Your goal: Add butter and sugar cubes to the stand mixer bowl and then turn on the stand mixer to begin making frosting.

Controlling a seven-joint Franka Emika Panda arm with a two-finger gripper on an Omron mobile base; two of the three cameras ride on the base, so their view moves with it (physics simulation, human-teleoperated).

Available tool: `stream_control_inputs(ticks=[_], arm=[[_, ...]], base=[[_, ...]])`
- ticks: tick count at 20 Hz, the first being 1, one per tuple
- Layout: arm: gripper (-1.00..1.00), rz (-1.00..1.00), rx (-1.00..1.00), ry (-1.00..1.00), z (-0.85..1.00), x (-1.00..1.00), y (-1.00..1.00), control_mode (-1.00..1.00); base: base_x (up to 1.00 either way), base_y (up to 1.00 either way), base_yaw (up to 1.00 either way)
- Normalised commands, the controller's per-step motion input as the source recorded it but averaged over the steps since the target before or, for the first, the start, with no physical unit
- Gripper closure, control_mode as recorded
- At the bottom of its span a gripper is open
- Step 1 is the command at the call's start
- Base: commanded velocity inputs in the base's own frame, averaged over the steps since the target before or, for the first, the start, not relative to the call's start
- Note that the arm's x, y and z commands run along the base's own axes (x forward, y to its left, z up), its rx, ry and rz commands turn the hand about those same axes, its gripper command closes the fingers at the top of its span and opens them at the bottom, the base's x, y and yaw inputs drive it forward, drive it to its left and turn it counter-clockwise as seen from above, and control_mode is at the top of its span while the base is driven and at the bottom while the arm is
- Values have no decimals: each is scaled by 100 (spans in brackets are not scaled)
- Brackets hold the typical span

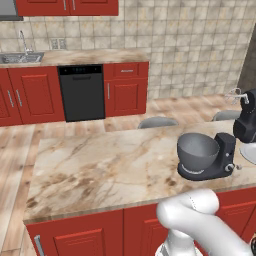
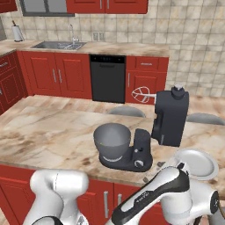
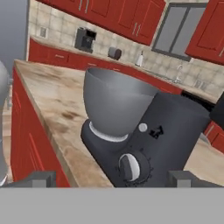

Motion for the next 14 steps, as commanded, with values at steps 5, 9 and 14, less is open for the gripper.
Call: stream_control_inputs(ticks=[5, 9, 14], arm=[[-100, 4, 4, 9, -6, 49, 0, -100], [-100, 5, 3, 7, -18, 40, 0, -100], [-100, 4, 6, 1, -30, 19, 0, -100]], base=[[0, 0, 0], [0, 0, 0], [0, 0, 0]])
